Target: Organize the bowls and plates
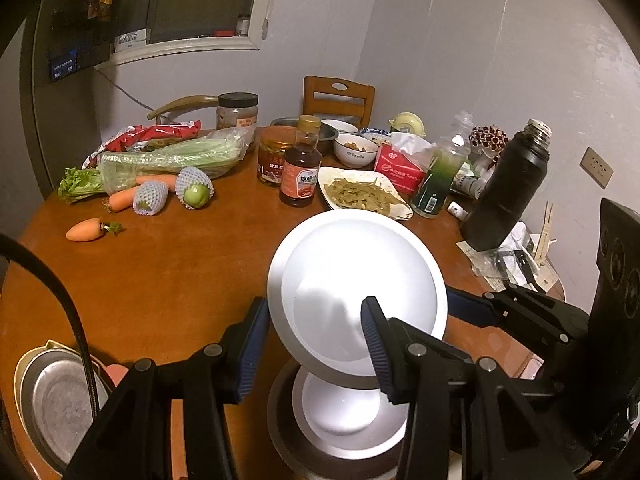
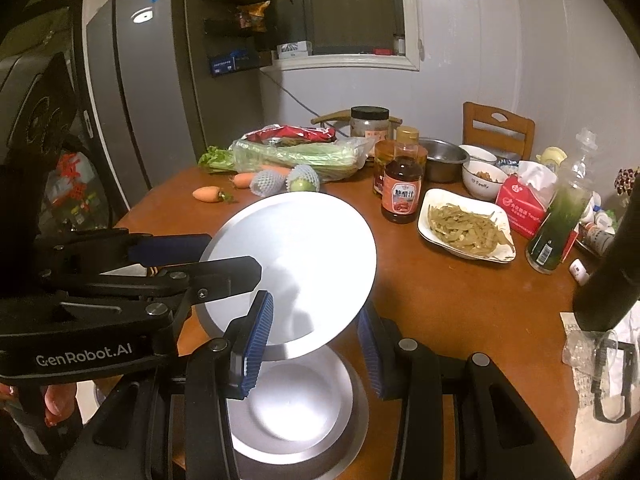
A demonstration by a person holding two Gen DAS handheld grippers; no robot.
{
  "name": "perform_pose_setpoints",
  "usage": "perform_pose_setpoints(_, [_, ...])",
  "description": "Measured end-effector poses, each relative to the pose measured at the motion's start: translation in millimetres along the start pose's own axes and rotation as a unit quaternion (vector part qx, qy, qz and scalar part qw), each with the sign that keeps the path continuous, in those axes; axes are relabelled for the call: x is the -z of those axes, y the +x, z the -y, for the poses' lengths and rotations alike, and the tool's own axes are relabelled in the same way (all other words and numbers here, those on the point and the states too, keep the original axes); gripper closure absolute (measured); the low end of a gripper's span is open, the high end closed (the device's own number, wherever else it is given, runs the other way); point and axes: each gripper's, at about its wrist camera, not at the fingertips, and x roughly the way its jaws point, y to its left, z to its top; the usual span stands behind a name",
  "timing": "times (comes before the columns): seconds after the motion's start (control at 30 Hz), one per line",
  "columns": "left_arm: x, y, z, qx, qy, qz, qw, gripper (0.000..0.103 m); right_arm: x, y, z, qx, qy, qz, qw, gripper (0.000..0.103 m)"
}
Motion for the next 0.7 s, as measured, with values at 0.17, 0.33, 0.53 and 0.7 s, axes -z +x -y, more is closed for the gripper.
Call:
perform_pose_setpoints(0.17, [11,-7,3,0.000,0.004,0.001,1.0000,0.056,8,-8,-6,0.001,0.000,0.004,1.000,0.059])
perform_pose_setpoints(0.33, [21,-11,4,0.001,0.007,-0.001,1.0000,0.056,18,-14,-11,0.002,0.002,0.002,1.000,0.059])
perform_pose_setpoints(0.53, [34,-13,5,0.000,0.009,-0.004,1.0000,0.056,30,-18,-17,0.003,0.002,0.002,1.000,0.059])
perform_pose_setpoints(0.7, [43,-13,4,0.000,0.008,-0.007,0.9999,0.056,40,-18,-21,0.003,0.004,-0.002,1.000,0.059])
